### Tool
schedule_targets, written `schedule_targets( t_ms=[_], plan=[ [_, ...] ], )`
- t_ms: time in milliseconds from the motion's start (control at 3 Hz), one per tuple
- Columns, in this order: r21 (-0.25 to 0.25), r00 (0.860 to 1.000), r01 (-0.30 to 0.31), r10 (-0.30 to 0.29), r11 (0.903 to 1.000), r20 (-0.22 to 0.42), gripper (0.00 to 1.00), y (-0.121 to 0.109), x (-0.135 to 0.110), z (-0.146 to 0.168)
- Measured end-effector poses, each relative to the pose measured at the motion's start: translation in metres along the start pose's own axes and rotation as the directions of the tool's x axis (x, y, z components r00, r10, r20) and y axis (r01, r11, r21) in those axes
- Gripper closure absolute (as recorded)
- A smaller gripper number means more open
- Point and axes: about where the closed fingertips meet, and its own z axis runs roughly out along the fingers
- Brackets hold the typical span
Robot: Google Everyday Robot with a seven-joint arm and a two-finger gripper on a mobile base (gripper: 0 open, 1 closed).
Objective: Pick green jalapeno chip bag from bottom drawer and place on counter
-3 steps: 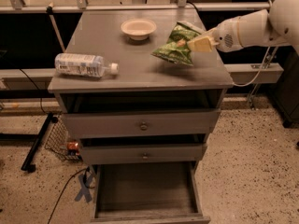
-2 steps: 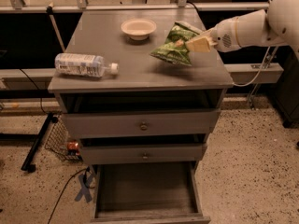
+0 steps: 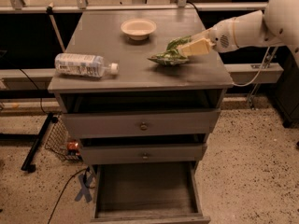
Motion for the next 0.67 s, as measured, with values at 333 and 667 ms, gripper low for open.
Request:
schedule_targets(
  t_ms=[333,667],
  plan=[
    [-0.005,1.000,0.000,0.000,1.0000,-0.001,0.00,0.0013,0.0002,0.0033],
    [-0.005,1.000,-0.004,0.004,1.0000,0.002,0.00,-0.0019,0.0026,0.0031]
  ],
)
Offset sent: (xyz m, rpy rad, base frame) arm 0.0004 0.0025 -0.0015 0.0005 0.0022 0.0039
